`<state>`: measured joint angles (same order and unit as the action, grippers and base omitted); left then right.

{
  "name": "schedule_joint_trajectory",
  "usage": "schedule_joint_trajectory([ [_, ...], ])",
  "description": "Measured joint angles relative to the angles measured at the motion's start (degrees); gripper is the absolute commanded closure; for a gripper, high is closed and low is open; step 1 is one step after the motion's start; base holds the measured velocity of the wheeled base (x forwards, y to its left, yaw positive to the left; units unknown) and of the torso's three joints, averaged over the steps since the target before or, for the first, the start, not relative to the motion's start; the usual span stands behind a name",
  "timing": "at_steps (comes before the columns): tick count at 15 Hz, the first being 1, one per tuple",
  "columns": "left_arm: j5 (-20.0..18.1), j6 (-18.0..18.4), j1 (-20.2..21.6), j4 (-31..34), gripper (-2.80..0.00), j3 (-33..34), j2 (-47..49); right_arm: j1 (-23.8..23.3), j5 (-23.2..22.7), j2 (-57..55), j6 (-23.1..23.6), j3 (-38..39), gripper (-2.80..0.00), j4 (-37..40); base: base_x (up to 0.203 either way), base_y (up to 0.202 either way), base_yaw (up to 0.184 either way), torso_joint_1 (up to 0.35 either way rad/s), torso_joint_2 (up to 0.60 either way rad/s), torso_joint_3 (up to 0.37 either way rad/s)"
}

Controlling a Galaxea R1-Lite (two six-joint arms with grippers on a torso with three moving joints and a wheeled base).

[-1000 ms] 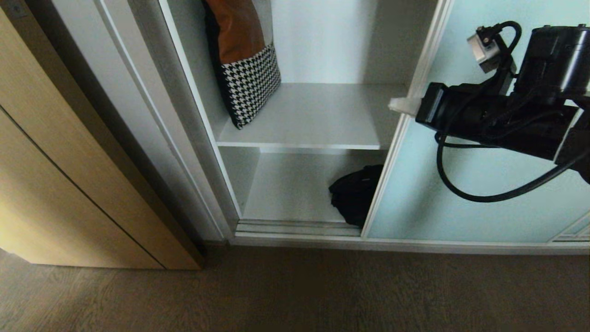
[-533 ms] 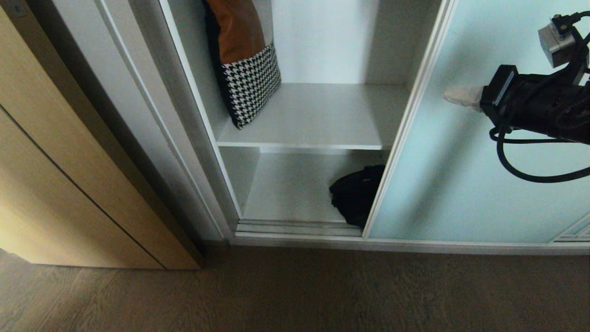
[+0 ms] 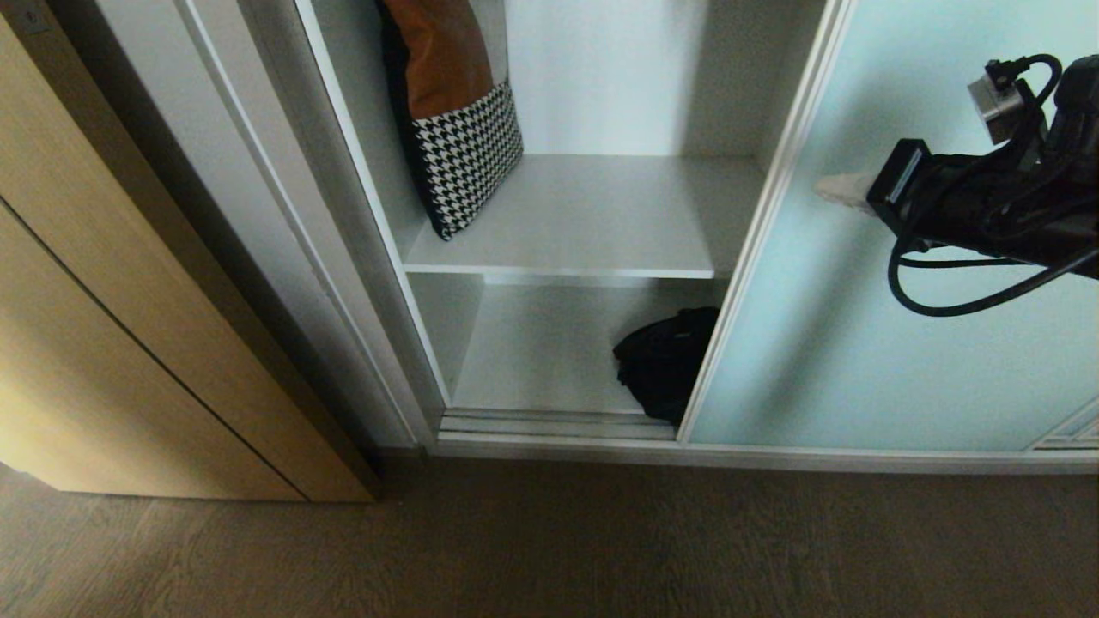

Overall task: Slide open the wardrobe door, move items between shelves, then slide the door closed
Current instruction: Close the door

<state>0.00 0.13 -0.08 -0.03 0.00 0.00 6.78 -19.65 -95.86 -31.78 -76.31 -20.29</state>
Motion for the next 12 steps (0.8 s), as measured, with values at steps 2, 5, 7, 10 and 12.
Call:
schedule_joint_trajectory([
  [2, 0.02, -0.01, -0.02, 0.00, 0.00, 0.00, 0.00, -0.11, 0.06, -2.04, 0.00, -2.53, 0.00, 0.04, 0.000, 0.000, 0.000, 0.000, 0.00, 0.000],
  [5, 0.02, 0.03, -0.02, 0.03, 0.00, 0.00, 0.00, -0.27, 0.25, -4.93, -0.11, -5.62, 0.00, 0.15, 0.000, 0.000, 0.000, 0.000, 0.00, 0.000],
  [7, 0.02, -0.02, -0.02, 0.03, 0.00, 0.00, 0.00, -0.83, 0.23, -6.53, -0.07, -6.74, 0.00, 0.01, 0.000, 0.000, 0.000, 0.000, 0.00, 0.000],
  [10, 0.02, 0.03, -0.02, 0.01, 0.00, 0.00, 0.00, -1.86, 0.25, -8.35, -0.06, -8.36, 0.00, -0.11, 0.000, 0.000, 0.000, 0.000, 0.00, 0.000],
  [12, 0.02, 0.00, -0.02, 0.01, 0.00, 0.00, 0.00, -2.87, 0.28, -9.29, -0.05, -9.16, 0.00, -0.13, 0.000, 0.000, 0.000, 0.000, 0.00, 0.000],
])
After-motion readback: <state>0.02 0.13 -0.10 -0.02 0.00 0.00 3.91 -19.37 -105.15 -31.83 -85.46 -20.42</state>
